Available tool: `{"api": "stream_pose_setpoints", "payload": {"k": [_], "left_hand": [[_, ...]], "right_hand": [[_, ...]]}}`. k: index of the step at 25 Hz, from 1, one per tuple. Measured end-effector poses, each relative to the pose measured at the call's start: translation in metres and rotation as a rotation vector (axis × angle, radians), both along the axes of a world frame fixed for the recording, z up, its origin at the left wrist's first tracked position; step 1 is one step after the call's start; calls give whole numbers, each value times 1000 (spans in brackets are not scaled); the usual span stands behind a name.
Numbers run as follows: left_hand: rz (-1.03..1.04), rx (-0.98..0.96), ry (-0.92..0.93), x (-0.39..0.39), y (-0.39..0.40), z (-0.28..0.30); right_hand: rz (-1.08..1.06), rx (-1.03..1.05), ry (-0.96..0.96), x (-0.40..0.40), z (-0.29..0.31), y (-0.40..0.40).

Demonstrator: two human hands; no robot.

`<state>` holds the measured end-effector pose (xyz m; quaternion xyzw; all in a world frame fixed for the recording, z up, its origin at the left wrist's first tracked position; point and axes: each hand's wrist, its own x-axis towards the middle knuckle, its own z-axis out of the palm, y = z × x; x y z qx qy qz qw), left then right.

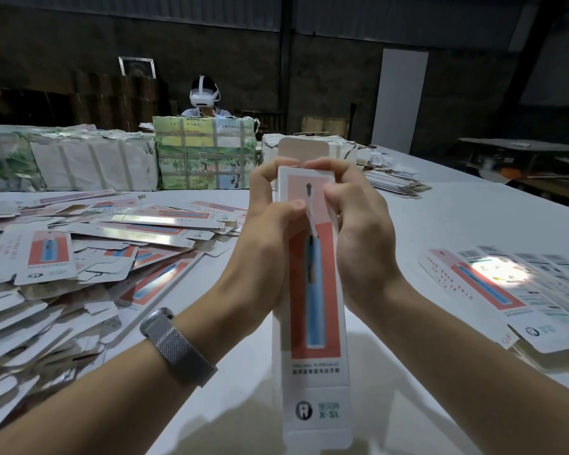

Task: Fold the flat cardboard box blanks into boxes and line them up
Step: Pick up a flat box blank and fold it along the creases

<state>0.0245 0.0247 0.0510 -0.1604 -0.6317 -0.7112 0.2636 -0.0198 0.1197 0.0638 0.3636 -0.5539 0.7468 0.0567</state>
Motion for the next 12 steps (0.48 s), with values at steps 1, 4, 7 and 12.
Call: {"api": "stream_pose_setpoints", "payload": {"k": [1, 4, 7, 12], "left_hand": [[9, -10, 9, 0, 1, 0], [20, -13, 36, 3, 1, -1], [4, 21, 35, 3, 3, -1], [-18, -8, -11, 4, 4, 3]], "right_hand": [[-5, -19, 5, 0, 1, 0], [19, -55, 13, -1, 0, 1], [73, -35, -28, -1, 1, 2], [78, -107, -141, 3, 4, 0]]}}
